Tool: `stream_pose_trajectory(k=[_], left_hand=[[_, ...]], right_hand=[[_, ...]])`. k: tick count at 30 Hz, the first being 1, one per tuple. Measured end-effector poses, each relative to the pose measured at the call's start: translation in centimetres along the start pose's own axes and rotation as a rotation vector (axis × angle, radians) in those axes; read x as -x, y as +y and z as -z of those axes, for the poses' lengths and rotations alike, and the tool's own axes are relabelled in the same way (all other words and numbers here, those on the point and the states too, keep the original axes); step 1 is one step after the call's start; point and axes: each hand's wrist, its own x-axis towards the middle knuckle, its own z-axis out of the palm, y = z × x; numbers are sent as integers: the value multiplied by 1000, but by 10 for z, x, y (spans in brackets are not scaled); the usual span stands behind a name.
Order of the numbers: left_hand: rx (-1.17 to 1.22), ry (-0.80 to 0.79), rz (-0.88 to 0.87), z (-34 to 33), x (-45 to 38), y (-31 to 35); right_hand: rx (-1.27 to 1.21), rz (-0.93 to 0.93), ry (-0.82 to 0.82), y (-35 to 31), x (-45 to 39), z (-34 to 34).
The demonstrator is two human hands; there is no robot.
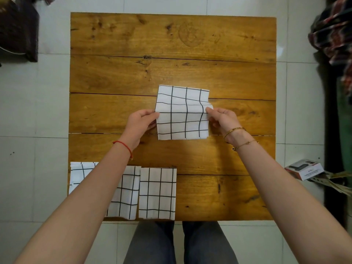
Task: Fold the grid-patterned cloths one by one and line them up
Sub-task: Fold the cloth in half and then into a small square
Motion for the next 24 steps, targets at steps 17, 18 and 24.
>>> stream_pose_trajectory(k=[17, 18, 24], left_hand=[[113, 97, -482, 2, 36, 33], [119, 91, -460, 1, 34, 32], [39, 51, -241, -7, 14, 2]], right_hand=[[-162, 441, 128, -31, 34, 3], [-170, 425, 145, -30, 34, 2], [-48, 227, 197, -6, 18, -3]])
